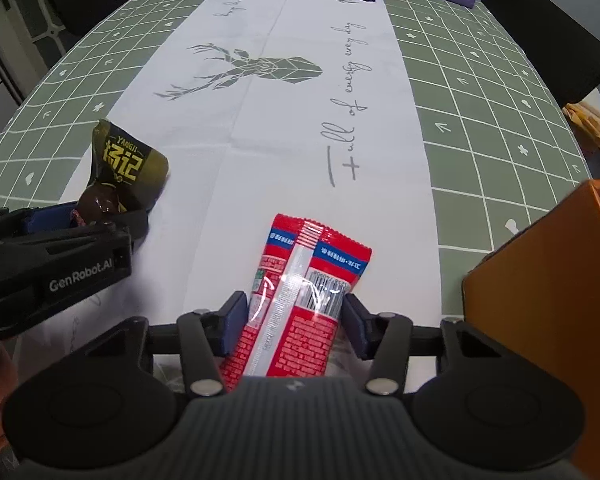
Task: Organize snacks
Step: 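Grasp the dark candy bag with the left gripper while the right grasps the red strip pack, then lift and carry the candy bag and strip pack over the orange box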
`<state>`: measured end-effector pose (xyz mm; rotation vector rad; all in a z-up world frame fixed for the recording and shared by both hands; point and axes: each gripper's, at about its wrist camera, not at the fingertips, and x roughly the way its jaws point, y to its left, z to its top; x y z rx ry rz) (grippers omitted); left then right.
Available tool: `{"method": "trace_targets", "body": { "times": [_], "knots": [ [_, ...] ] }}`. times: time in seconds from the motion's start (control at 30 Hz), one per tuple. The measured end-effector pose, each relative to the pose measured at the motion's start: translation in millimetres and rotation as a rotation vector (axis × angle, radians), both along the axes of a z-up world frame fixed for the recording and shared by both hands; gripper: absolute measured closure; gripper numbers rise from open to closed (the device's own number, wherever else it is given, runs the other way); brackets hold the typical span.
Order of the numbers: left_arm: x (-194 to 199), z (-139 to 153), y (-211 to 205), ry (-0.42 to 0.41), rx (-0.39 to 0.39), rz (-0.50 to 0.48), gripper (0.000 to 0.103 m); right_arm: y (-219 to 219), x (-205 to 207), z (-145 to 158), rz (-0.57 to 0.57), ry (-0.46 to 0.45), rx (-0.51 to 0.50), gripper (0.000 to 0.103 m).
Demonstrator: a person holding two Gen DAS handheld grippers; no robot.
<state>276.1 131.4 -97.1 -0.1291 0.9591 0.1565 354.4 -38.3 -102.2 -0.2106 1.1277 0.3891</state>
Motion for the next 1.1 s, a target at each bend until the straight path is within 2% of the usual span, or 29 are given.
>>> {"method": "trace_targets", "body": {
  "times": [0.43, 0.6, 0.8, 0.93, 1.1],
  "knots": [
    [-77, 8, -28, 0.073, -0.035, -0.034, 0.043, -22, -67, 5, 0.133, 0.035, 0.014, 0.056],
    [-114, 10, -40, 0.085, -0.041, -0.083, 0.043, -33, -112, 7, 0.2, 0.019, 0.018, 0.056],
    [-153, 11, -50, 0.08, -0.056, -0.137, 0.043, -54, -168, 6, 0.269, -0.063, 0.06, 0.056],
    [-169, 11, -52, 0.057, -0.053, -0.151, 0.042, -67, -190, 2, 0.252, -0.135, 0.071, 0.054],
    [-179, 8, -54, 0.007, -0.043, -0.183, 0.036, -76, -202, 4, 0.149, -0.182, 0.112, 0.05]
  ]
}}
